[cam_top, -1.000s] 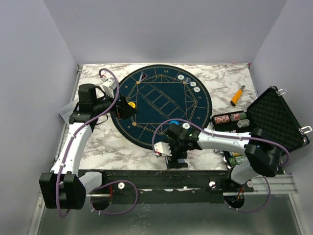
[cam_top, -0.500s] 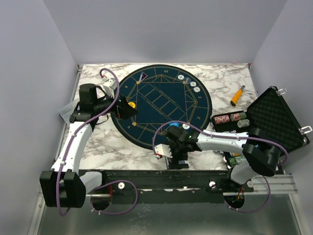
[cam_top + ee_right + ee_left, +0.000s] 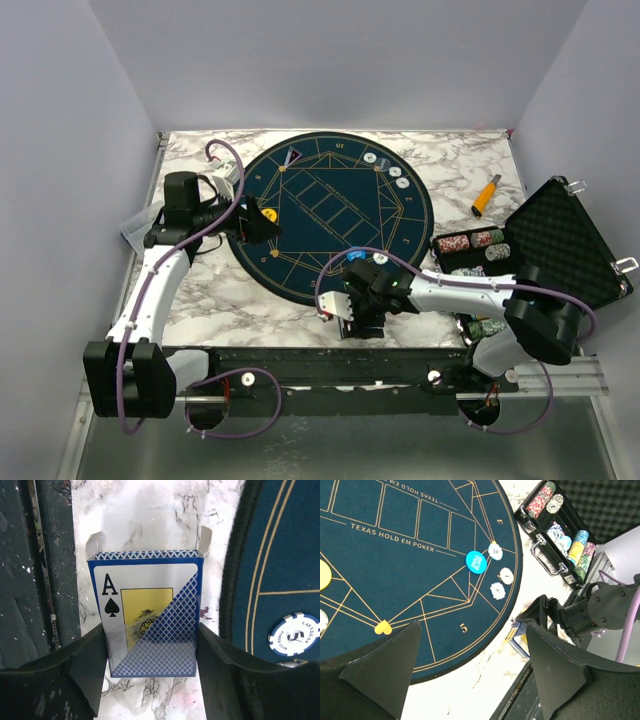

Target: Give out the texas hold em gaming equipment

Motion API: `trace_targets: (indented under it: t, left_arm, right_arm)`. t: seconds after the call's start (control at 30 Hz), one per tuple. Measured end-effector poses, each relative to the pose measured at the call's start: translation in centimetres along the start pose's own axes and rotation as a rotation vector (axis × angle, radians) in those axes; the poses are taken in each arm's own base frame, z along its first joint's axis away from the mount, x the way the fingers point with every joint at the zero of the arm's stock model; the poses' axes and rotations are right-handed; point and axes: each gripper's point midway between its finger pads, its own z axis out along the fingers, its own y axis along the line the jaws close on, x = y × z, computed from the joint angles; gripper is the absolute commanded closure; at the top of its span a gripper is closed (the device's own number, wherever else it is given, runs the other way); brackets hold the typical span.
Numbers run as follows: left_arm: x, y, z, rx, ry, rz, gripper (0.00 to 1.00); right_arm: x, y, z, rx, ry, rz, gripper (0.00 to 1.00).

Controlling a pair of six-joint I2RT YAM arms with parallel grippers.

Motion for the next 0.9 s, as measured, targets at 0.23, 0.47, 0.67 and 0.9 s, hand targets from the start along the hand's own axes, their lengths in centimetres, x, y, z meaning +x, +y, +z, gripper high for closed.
trace_targets:
  t: [0.23,0.47,0.67,0.9]
  left_arm:
    - [0.5,-0.3,0.1,0.028,0.021,-0.029,0.20]
    - [1.6,-0.5,0.1,0.042,0.051,-0.066,0.25]
    - [3.8,-1.4,-1.0,0.044,0.103,-0.043,0.25]
    - [4.4,-2.7,-2.9,0.023,0.149,0.044,0.25]
  right_arm:
    - [-0.4,-0.5,-1.3,0.051,-0.022,0.024,0.84]
    - [-0.4,-2.0,-2.8,0.105,-0.061,0.097,0.85]
    - [-0.8,-3.3,-4.0,0.144,-0.089,0.155,0.87]
    - [-2.3,-7.3,-7.5,0.229,-0.170,0.225,0.89]
